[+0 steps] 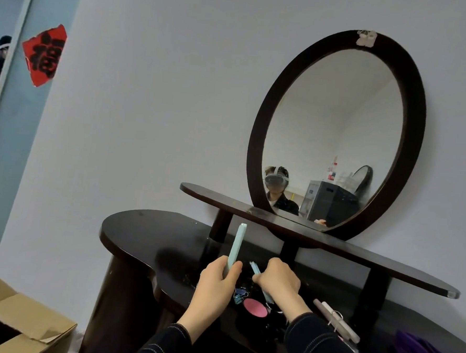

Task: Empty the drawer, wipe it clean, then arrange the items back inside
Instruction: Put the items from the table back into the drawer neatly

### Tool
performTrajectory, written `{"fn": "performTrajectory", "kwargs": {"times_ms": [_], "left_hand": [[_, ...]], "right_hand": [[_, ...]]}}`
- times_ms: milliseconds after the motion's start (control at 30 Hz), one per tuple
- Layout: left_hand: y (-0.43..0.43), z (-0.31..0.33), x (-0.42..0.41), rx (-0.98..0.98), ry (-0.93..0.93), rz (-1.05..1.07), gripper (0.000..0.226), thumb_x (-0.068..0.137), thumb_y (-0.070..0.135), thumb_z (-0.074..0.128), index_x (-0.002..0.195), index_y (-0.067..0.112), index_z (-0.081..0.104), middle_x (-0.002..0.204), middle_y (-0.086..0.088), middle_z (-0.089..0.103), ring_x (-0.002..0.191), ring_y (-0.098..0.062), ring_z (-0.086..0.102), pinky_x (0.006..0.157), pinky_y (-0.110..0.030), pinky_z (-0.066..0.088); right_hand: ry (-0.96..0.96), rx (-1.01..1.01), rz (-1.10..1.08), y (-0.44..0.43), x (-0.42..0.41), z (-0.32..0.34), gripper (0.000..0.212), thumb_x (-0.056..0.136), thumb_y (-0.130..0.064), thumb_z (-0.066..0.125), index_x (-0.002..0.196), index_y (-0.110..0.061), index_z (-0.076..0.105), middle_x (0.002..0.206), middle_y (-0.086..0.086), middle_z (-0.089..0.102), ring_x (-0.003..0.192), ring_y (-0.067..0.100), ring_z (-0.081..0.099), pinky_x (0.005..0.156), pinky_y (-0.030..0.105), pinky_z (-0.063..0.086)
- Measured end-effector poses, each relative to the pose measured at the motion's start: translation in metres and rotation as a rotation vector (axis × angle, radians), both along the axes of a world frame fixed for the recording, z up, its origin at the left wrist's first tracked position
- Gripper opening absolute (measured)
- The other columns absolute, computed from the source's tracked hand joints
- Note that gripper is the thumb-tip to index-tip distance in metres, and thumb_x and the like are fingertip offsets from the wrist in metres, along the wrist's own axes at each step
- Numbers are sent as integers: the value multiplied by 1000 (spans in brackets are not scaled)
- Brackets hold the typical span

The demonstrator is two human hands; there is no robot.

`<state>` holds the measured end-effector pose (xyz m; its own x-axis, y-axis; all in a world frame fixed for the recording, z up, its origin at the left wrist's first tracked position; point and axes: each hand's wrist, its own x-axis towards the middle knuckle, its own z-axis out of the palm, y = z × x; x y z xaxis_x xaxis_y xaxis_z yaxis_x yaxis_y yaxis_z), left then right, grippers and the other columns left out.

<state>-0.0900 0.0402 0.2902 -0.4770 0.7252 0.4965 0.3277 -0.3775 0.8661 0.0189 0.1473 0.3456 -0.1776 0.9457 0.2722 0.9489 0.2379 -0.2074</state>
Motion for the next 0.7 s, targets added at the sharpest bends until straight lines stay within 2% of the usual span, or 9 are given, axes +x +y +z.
{"fn": "performTrajectory", "kwargs": {"times_ms": [67, 133, 233, 300, 367, 433, 567, 633, 700], "left_hand": [[0, 0, -1, 2, -43, -11, 36, 98, 35, 56, 87, 2, 58, 62, 1, 51, 53, -11, 47, 52, -29, 43], [-1, 2, -1, 1, -88, -35, 34, 99, 34, 56, 88, 2, 59, 58, 4, 51, 51, -11, 46, 50, -27, 42], [-8, 6, -1, -4, -149, -86, 31, 100, 29, 54, 91, 0, 59, 51, 8, 47, 43, -9, 41, 42, -21, 36], [-18, 9, 3, -5, -179, -153, 29, 101, 27, 53, 93, 0, 59, 50, 5, 43, 39, -8, 36, 39, -19, 31], [-33, 8, 14, 1, -193, -243, 29, 101, 27, 54, 95, -1, 60, 52, 3, 40, 40, -7, 33, 39, -18, 28], [-53, -1, 30, 20, -168, -331, 30, 101, 29, 55, 96, 1, 61, 55, 2, 36, 42, -7, 30, 39, -17, 26], [-90, -33, 67, 17, -115, -449, 22, 100, 33, 58, 88, 17, 67, 57, 0, 37, 45, -8, 30, 41, -18, 27], [-102, -51, 82, -38, -141, -496, 24, 98, 32, 60, 88, 12, 66, 56, -2, 37, 44, -10, 31, 40, -19, 26], [-108, -68, 95, -91, -156, -512, 24, 99, 27, 61, 88, 7, 65, 55, -5, 39, 44, -11, 32, 40, -19, 27]], "right_hand": [[242, 10, 77, 1, 8, 5, 20, 86, -38, 72, 85, -18, 66, 77, -4, 69, 71, 14, 67, 60, 30, 51], [577, -10, 210, -2, 21, 12, 13, 87, -25, 72, 78, -15, 72, 71, -2, 71, 73, 16, 70, 64, 34, 56], [946, -100, 332, -20, 45, 20, 3, 90, -14, 69, 92, -13, 71, 73, 2, 76, 83, 19, 72, 70, 30, 55], [1021, -186, 381, -36, 65, 18, 12, 93, -11, 65, 102, -18, 65, 76, 2, 76, 76, 16, 72, 64, 28, 54], [974, -162, 442, -56, 89, 7, 18, 95, -7, 62, 105, -22, 63, 76, 1, 74, 64, 13, 68, 57, 25, 52], [853, 5, 485, -80, 116, -13, 21, 95, -11, 63, 106, -30, 63, 80, -4, 69, 63, 8, 65, 57, 25, 51], [469, 223, 385, -123, 171, -55, 15, 92, -33, 64, 97, -44, 55, 101, -28, 60, 87, 0, 60, 66, 22, 50], [217, 300, 339, -136, 190, -67, 14, 92, -39, 59, 96, -45, 47, 106, -30, 55, 89, 2, 59, 66, 22, 50], [166, 321, 353, -144, 203, -71, 15, 91, -38, 58, 97, -44, 45, 105, -27, 54, 88, 3, 59, 64, 21, 49]]}}
